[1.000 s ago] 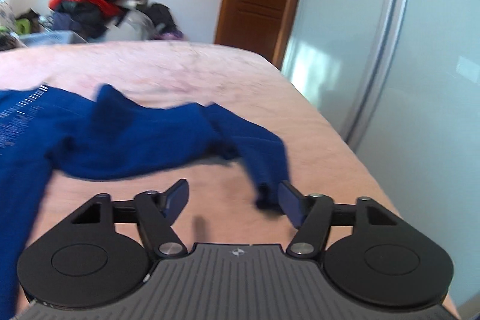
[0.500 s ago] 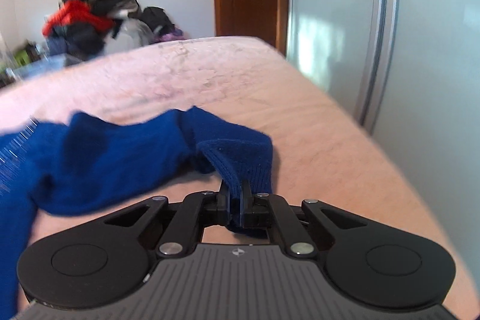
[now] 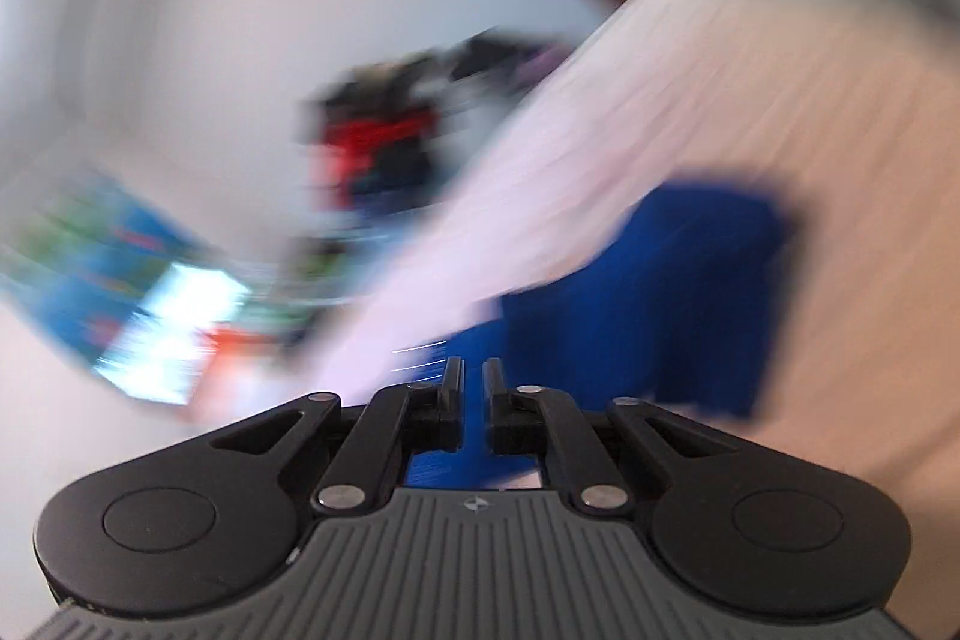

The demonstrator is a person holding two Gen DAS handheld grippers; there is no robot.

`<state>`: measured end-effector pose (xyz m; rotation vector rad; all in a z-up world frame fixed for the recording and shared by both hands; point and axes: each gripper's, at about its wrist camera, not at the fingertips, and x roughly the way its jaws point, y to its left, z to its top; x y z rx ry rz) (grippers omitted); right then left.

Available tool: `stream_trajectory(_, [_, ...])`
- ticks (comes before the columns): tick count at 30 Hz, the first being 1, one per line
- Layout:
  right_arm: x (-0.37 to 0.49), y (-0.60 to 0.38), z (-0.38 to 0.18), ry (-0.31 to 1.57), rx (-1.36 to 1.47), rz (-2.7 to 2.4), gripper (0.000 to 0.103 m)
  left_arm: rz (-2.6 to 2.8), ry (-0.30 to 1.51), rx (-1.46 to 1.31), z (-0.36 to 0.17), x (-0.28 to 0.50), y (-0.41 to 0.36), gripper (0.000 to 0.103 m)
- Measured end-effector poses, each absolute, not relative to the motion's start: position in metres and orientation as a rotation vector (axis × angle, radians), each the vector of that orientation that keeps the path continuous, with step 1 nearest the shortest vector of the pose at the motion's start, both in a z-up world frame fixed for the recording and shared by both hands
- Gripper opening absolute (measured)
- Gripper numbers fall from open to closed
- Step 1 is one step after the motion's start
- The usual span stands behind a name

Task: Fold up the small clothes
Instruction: 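Grasp the sweater sleeve cuff with the right gripper, then lift the sleeve with the right gripper and fold it across the sweater body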

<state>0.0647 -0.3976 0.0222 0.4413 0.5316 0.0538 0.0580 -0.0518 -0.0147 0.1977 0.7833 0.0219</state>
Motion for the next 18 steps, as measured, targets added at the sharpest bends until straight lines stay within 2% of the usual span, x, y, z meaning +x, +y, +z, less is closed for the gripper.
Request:
stream_trajectory(1, [0.067, -0.381, 0.024, 0.53, 0.259, -0.079, 0.043, 0.026, 0.782, 0.194, -0.015, 0.058, -0.05, 0.103])
stream_trajectory(2, [0.069, -0.367, 0.021, 0.539, 0.119, -0.162, 0.071, 0.028, 0.785, 0.191, -0.016, 0.058, -0.05, 0.103])
stream_trajectory(3, [0.071, -0.355, 0.015, 0.541, 0.018, -0.195, 0.08, 0.029, 0.792, 0.19, -0.017, 0.06, -0.05, 0.103])
stream_trajectory(6, [0.075, -0.321, -0.007, 0.592, -0.157, -0.152, 0.083, 0.022, 0.815, 0.187, -0.021, 0.063, -0.052, 0.103])
stream_trajectory(12, [0.112, -0.304, -0.04, 0.596, -0.171, -0.296, 0.087, -0.017, 0.806, 0.24, -0.021, 0.056, -0.06, 0.103])
stream_trajectory(13, [0.119, -0.31, -0.044, 0.597, -0.149, -0.308, 0.084, -0.012, 0.799, 0.251, -0.021, 0.055, -0.059, 0.103])
stream_trajectory(15, [0.119, -0.338, -0.045, 0.602, -0.078, -0.29, 0.057, 0.006, 0.79, 0.259, -0.02, 0.055, -0.057, 0.103])
stream_trajectory(16, [0.118, -0.349, -0.044, 0.607, -0.026, -0.29, 0.024, 0.014, 0.79, 0.256, -0.019, 0.056, -0.055, 0.103])
stream_trajectory(17, [0.116, -0.358, -0.042, 0.602, 0.016, -0.292, 0.016, 0.02, 0.792, 0.25, -0.02, 0.057, -0.052, 0.103])
stream_trajectory(18, [0.113, -0.367, -0.039, 0.598, 0.067, -0.266, 0.015, 0.026, 0.798, 0.242, -0.02, 0.059, -0.05, 0.103])
